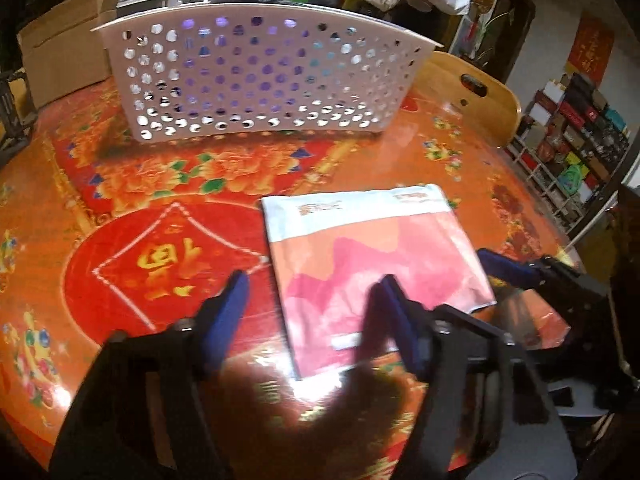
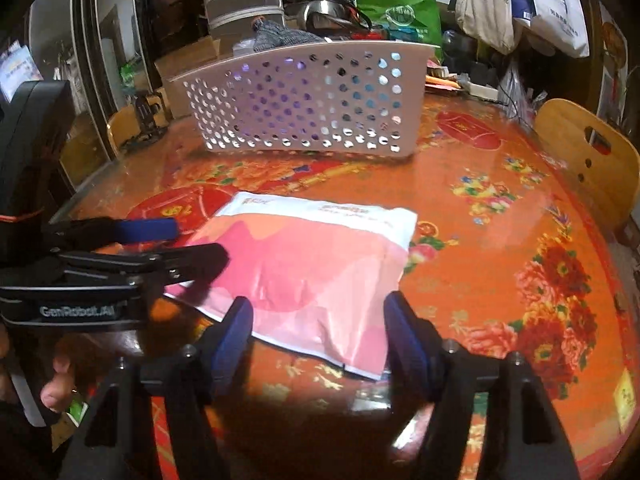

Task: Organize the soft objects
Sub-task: 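Move both tools back toward the pink-and-white package on the table, then close both tools on the pink-and-white package edge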

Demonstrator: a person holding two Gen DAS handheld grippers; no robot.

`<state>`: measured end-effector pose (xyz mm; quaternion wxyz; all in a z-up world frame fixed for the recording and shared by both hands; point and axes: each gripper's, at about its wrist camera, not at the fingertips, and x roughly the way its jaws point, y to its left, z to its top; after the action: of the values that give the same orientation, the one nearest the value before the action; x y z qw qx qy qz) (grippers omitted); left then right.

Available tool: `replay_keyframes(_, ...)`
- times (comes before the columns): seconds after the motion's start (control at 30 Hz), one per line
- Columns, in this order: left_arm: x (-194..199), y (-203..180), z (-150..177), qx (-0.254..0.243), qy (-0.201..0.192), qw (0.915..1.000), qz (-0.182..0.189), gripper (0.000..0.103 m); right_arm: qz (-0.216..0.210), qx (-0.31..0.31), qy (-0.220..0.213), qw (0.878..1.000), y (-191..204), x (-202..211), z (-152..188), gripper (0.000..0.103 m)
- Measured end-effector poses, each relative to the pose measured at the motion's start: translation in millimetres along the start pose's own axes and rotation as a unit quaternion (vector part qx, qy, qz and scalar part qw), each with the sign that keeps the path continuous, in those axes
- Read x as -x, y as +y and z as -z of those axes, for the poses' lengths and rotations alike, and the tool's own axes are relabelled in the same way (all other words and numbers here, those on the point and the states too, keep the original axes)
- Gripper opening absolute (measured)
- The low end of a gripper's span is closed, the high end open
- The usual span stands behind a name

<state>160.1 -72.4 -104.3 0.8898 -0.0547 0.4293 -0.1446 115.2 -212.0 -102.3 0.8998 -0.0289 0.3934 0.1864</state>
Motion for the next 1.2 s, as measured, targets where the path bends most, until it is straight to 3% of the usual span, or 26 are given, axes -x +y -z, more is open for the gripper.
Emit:
replay_keyframes(0.1, -3, 5, -4, 0.008, 0.003, 0.9998, 0.018, 0.044, -0.004, -0.007, -0.006, 1.000, -5, 2, 1, 0.058)
replay_keyframes(0.2, -3, 6, -4, 0.008, 0.003, 0.9994, 0.033, 0.035, -0.023, -0.013, -0.011, 1.000, -10, 4, 3, 0.040)
replay_keyframes(0.23, -7, 7, -6, 0.008, 0.005, 0.9992, 0.040, 0.034, -0.026, -0.013, -0.012, 1.000, -10, 4, 3, 0.038)
replay_keyframes(0.4, -9, 4, -6, 0.002, 0.005, 0.9985, 0.054, 0.027, -0.015, -0.003, -0.015, 1.000, -1, 2, 3, 0.037)
replay_keyframes(0.5, -9, 4, -5, 0.004, 0.005, 0.9978, 0.066, 0.024, -0.022, -0.013, -0.017, 1.000, -4, 2, 3, 0.029)
replay_keyframes(0.8, -1, 19, -3, 0.013, -0.010, 0.9970, 0.075, 0.024, -0.034, -0.014, -0.019, 0.999, 2, 3, 3, 0.021)
replay_keyframes(1.2, 13, 28, -2, 0.014, -0.023, 0.9967, 0.076, 0.024, -0.043, -0.006, -0.037, 0.998, 17, 14, -7, 0.020)
